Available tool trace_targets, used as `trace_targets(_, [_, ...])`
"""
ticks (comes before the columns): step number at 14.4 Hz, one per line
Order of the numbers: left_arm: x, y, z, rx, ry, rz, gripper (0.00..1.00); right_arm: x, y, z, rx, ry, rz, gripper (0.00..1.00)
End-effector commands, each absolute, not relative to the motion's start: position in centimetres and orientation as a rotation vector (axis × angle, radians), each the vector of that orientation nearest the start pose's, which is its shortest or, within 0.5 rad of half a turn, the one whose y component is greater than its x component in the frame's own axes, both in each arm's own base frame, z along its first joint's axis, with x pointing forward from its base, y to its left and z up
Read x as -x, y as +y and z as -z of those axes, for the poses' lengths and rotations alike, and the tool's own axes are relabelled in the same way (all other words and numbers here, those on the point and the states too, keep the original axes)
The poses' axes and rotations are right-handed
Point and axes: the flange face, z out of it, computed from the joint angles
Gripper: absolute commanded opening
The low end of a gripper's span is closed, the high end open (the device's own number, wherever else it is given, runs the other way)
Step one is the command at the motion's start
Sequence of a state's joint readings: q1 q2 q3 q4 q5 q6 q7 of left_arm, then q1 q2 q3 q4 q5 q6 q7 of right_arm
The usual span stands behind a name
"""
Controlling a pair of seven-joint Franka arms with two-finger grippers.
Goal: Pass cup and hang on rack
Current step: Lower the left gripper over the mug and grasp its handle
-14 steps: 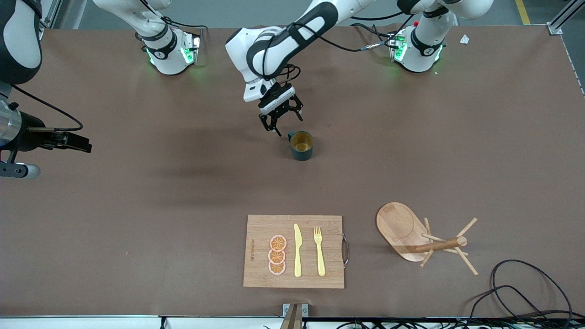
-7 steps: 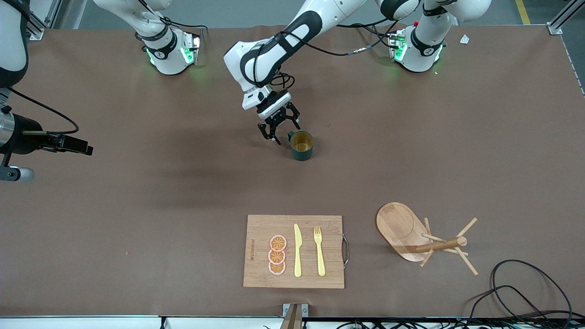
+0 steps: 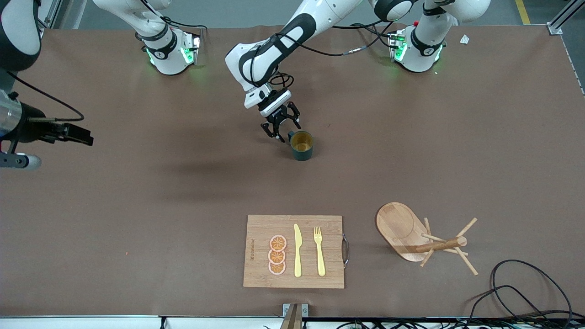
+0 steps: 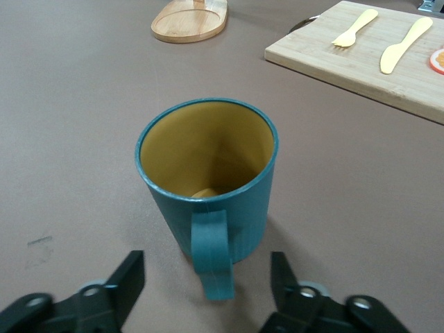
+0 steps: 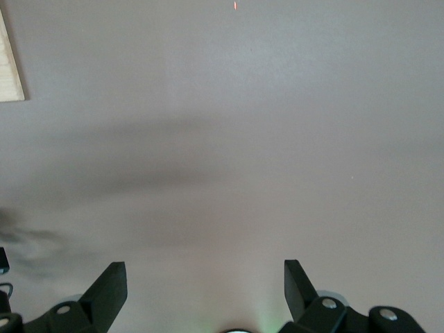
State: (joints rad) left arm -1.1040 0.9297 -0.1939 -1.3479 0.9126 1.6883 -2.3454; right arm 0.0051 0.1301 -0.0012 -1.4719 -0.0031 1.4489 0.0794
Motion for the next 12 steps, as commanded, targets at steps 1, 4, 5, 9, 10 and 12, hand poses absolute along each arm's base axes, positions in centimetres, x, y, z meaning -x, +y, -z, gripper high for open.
trace_targets(1, [-28.8,-63.3,-15.9,2.417,-0.892,1.128,0.53,-54.4,0.2,-60.2,3.131,0.132,-0.215,1.00])
trace_targets(4, [-28.9,-63.3,-15.9,2.417,-0.895,1.128,0.34,-51.5,0.2,-62.2,3.128,0.131,-0.183,1.00])
trace_targets(5, [-28.9,-63.3,-15.9,2.417,-0.888,1.126,0.25,-51.2,0.3,-62.7,3.126,0.131,-0.169,1.00])
trace_targets(9, [-29.2,-63.2,-16.3,2.421,-0.885,1.125,0.03,-50.2,0.0,-64.3,3.082,0.141,-0.131,1.00])
trace_targets(10, [-29.4,-63.3,-16.7,2.425,-0.876,1.123,0.00,-50.0,-0.1,-64.6,3.081,0.136,-0.126,1.00])
trace_targets(12, [-30.6,-63.1,-18.6,2.431,-0.859,1.110,0.00,-49.1,-0.4,-65.8,3.083,0.137,-0.111,1.00])
